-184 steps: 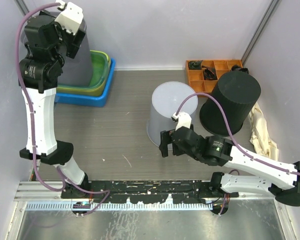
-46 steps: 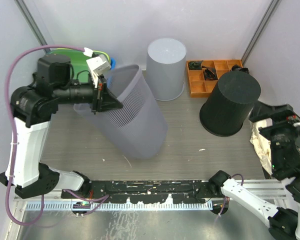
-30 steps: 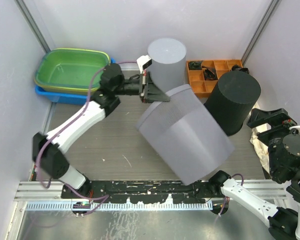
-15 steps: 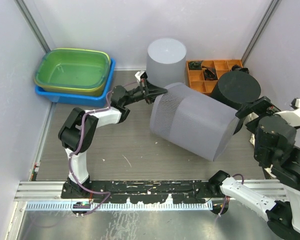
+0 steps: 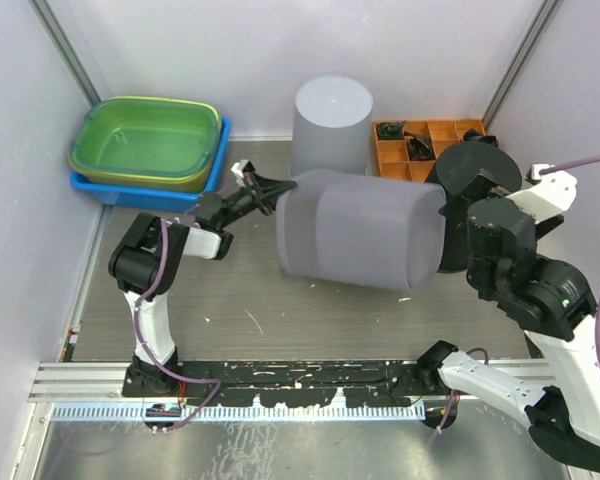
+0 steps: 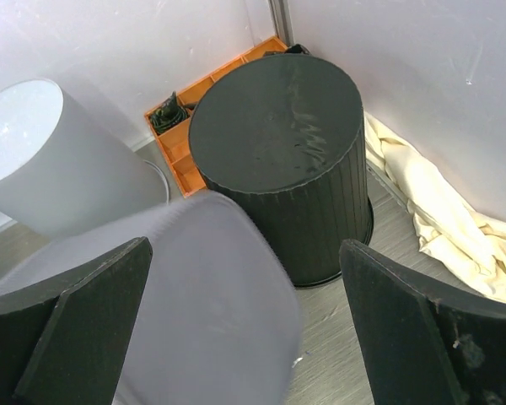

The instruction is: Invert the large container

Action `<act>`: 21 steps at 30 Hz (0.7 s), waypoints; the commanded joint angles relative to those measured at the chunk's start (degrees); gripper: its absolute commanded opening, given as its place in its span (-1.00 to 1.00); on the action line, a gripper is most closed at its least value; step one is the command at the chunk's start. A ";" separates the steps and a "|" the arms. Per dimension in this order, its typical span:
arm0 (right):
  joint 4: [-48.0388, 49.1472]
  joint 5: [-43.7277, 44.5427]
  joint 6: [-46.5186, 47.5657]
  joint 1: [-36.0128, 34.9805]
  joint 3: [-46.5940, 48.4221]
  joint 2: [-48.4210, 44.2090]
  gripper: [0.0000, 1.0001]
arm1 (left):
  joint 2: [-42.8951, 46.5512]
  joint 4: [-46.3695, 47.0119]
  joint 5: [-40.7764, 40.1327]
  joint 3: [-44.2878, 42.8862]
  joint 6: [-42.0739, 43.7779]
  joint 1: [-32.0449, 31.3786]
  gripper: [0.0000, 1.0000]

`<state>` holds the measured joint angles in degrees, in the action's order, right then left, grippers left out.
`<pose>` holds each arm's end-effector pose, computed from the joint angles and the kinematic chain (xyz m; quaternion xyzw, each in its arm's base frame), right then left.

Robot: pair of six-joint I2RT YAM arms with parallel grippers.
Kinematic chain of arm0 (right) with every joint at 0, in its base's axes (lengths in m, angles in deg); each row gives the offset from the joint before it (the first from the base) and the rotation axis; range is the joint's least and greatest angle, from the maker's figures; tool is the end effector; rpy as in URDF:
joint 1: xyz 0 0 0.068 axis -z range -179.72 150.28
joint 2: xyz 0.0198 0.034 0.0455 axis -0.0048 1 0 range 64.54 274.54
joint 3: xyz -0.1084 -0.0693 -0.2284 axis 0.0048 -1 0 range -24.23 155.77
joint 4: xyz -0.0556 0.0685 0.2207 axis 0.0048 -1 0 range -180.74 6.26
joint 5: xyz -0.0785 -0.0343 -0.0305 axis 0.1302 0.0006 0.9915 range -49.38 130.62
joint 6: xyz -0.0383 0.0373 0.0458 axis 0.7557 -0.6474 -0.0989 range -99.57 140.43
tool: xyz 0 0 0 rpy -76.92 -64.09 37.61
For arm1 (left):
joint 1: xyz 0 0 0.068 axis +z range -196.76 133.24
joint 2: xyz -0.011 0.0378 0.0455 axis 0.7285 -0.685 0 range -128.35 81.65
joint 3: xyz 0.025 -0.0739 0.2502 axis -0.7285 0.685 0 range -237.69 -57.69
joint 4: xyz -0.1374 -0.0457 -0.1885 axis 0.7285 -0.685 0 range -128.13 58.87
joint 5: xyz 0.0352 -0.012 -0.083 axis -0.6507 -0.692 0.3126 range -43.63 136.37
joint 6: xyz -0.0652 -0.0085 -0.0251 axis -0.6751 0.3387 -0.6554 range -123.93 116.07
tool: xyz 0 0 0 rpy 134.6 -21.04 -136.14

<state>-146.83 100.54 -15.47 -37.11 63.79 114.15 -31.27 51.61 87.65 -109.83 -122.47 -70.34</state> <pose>0.0972 0.0115 0.4466 0.2601 0.7328 -0.0582 0.6261 0.3393 -0.1895 0.2281 -0.1885 0.5692 -0.7976 0.0652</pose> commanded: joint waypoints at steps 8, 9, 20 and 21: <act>12.45 -1.03 7.29 -0.03 -3.70 5.06 1.00 | -5.24 -0.87 1.11 3.24 -18.90 14.42 -1.00; 13.32 -1.41 7.69 -0.03 -4.04 5.26 1.00 | -6.34 -0.83 1.47 3.96 -18.14 14.49 -1.00; 17.30 -2.64 10.80 -0.01 -5.11 6.71 1.00 | -18.87 -0.99 6.31 5.47 -11.14 15.69 -0.85; 17.82 -2.86 11.01 -0.03 -5.41 6.86 1.00 | -19.90 -1.15 6.41 5.00 -11.07 16.72 -0.85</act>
<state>-133.43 97.75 -6.27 -37.11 58.05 120.81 -39.68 58.43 90.03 -109.31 -121.27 -55.87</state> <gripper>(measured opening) 0.998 0.080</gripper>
